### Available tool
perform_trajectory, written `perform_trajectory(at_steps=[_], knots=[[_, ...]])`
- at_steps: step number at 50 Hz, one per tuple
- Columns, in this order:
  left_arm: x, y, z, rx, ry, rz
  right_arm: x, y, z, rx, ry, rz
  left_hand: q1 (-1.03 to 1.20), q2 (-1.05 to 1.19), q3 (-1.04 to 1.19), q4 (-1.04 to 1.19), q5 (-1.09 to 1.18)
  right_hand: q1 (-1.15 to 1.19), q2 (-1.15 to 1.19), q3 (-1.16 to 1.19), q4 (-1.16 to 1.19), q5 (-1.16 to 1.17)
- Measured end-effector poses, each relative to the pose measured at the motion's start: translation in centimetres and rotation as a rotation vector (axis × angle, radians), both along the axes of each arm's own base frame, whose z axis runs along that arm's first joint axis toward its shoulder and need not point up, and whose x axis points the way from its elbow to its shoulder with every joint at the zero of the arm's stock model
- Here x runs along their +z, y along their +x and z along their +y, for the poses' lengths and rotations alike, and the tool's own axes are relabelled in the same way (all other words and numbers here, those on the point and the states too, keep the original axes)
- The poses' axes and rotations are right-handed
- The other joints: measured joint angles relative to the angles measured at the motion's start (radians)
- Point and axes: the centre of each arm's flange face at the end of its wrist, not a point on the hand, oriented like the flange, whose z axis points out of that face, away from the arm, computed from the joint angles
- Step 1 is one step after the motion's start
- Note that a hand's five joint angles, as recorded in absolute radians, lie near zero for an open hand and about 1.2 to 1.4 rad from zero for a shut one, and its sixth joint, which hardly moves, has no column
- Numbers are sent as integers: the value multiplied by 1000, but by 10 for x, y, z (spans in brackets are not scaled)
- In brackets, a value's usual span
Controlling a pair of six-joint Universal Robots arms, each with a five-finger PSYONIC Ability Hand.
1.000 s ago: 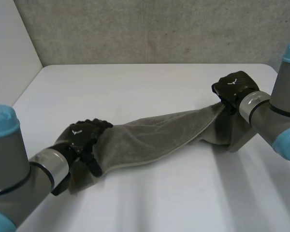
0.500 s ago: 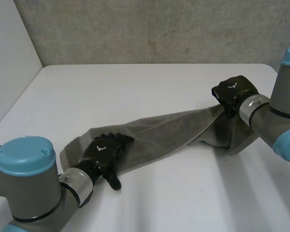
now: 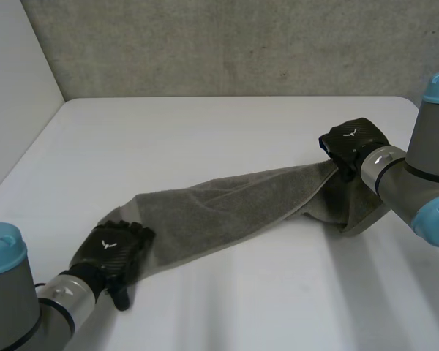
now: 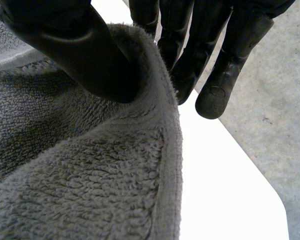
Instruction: Fold the laundry
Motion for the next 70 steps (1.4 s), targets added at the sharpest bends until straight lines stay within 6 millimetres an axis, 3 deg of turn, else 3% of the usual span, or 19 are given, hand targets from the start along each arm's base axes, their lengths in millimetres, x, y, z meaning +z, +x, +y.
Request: perform_trajectory(at_steps=[8, 31, 60, 66, 70], knots=[[-5, 8, -5, 16, -7, -35, -2, 1, 1, 4, 5, 2, 0, 0, 0, 0, 0, 0, 0, 0, 0, 0], [-15, 2, -26, 19, -78, -13, -9, 2, 2, 8, 25, 8, 79, 76, 77, 76, 76, 0, 0, 0, 0, 0], [-12, -6, -53, 20, -192, 22, -12, 2, 3, 11, 33, 13, 557, 556, 558, 558, 552, 0, 0, 3, 0, 0], [-12, -6, -51, 20, -184, 20, -12, 2, 3, 11, 33, 13, 473, 471, 473, 473, 481, 0, 0, 4, 0, 0], [-7, -5, -45, 16, -173, 20, -12, 2, 3, 11, 33, 13, 199, 193, 196, 204, 199, 0, 0, 4, 0, 0]])
